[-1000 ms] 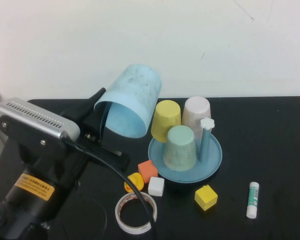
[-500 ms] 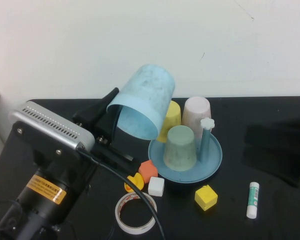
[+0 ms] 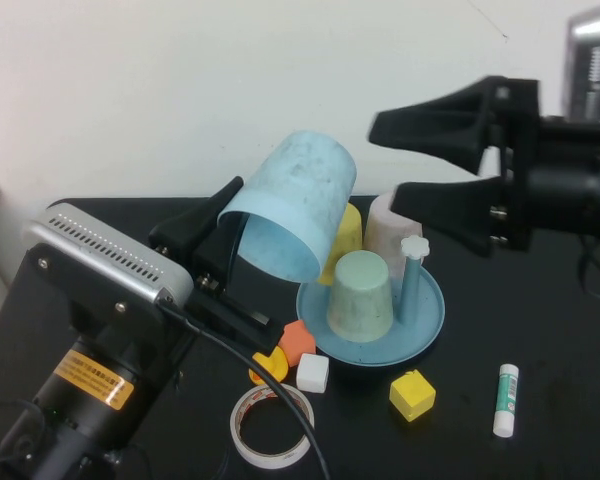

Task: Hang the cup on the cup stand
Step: Adjust the cup with two arms

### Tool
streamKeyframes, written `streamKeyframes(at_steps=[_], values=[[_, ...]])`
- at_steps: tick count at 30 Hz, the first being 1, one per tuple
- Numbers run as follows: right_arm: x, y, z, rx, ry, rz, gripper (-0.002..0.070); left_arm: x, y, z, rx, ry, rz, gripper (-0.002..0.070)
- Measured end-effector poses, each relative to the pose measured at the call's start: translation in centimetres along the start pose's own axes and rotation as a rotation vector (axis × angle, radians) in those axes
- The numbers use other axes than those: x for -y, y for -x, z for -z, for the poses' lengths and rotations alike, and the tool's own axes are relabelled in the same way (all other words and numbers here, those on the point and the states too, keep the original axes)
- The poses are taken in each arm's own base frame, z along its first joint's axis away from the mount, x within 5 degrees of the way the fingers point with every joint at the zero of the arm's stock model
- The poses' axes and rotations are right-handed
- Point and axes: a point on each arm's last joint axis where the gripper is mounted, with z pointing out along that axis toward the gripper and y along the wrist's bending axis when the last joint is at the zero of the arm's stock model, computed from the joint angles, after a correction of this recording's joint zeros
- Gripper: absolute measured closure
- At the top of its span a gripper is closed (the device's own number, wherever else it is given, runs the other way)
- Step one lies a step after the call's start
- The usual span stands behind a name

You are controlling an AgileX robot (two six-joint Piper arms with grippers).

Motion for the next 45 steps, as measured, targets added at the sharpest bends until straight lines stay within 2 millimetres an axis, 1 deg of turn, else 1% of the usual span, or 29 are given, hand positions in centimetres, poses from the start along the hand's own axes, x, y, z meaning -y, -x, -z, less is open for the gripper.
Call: streamKeyframes(at_steps=[5,12,18,23,25,27,28,31,33,37,39,41,45], values=[[0.0,0.7,-2.4,-0.032,0.005,-0.025,-0.0016,0.0,0.0,0.0,0.0,0.0,0.0,0.0669],[0.2,0.3,-5.2,-0.092,0.011,-0.036,-0.0017,0.0,0.0,0.0,0.002,0.0,0.0,0.067],[0.1,0.3,-6.9,-0.118,0.02,-0.033,-0.0017,0.0,0.0,0.0,0.004,0.001,0.002,0.067],[0.2,0.5,-7.5,-0.119,0.019,-0.027,-0.0016,0.0,0.0,0.0,0.005,0.004,0.002,0.067],[0.2,0.5,-7.6,-0.118,0.019,-0.019,0.0012,-0.1,0.0,0.0,0.005,0.007,0.003,0.0669],[0.3,0.5,-7.6,-0.119,0.017,-0.017,0.0092,-0.1,0.0,0.0,0.004,0.01,0.005,0.0663],[0.3,0.5,-7.6,-0.119,0.017,-0.017,0.0103,-0.1,0.0,0.0,0.004,0.01,0.005,0.0654],[0.4,0.5,-7.7,-0.119,0.017,0.004,0.0098,-0.1,0.0,0.0,0.005,0.014,0.005,0.0608],[0.4,0.5,-7.7,-0.119,0.017,0.011,0.0098,-0.1,0.0,0.0,0.005,0.014,0.005,0.0564],[0.1,0.7,-7.6,-0.115,0.026,0.046,0.0098,-0.1,0.0,0.0,0.005,0.014,0.005,0.0449],[-0.2,1.3,-7.4,-0.102,0.038,0.085,0.0098,0.0,0.0,0.0,0.007,-0.005,0.006,0.0395],[-0.5,2.2,-7.0,-0.078,0.048,0.136,0.0098,0.3,0.0,0.6,0.007,-0.037,0.027,0.0347],[-1.0,4.0,-6.0,-0.031,0.07,0.274,0.0098,0.8,-0.2,2.6,-0.006,-0.122,0.078,0.0313]])
